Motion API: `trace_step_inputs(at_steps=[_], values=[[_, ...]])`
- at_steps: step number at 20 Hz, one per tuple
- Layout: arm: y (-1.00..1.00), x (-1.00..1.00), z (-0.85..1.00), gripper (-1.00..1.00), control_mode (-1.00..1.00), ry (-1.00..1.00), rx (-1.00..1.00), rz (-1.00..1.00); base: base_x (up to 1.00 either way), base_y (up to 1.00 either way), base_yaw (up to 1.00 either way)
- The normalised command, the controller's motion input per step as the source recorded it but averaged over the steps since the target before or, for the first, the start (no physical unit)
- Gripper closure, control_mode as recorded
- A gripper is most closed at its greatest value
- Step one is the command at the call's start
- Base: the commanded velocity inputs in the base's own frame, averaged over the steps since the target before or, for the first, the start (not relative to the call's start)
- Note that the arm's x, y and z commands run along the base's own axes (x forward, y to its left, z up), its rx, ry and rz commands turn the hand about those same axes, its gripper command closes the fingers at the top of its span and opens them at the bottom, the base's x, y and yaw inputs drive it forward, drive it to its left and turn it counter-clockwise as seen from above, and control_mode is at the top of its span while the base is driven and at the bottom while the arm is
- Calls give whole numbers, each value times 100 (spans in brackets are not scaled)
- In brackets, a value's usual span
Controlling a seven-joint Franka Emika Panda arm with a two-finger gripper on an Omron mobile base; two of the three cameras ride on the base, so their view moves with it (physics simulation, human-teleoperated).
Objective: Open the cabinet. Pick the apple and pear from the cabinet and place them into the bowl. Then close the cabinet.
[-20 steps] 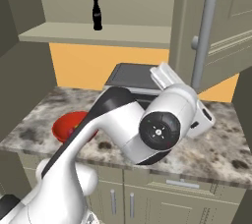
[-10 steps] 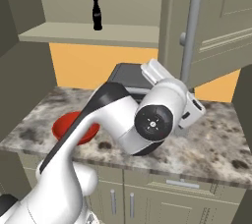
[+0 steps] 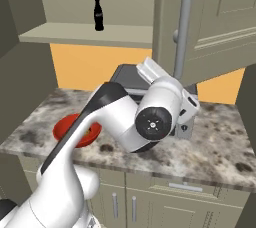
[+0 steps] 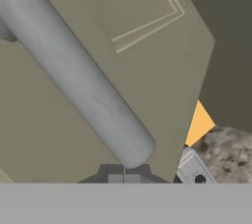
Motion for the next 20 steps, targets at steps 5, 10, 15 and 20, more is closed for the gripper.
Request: trace_step_inputs(at_steps=[5,10,15,20], values=[[0,66,0,100,-100,-1,0,5,0,0,0],[0,56,0,100,-100,0,0,3,0,0,0],[0,52,0,100,-100,0,0,4,0,0,0],[0,47,0,100,-100,-6,0,3,0,0,0]])
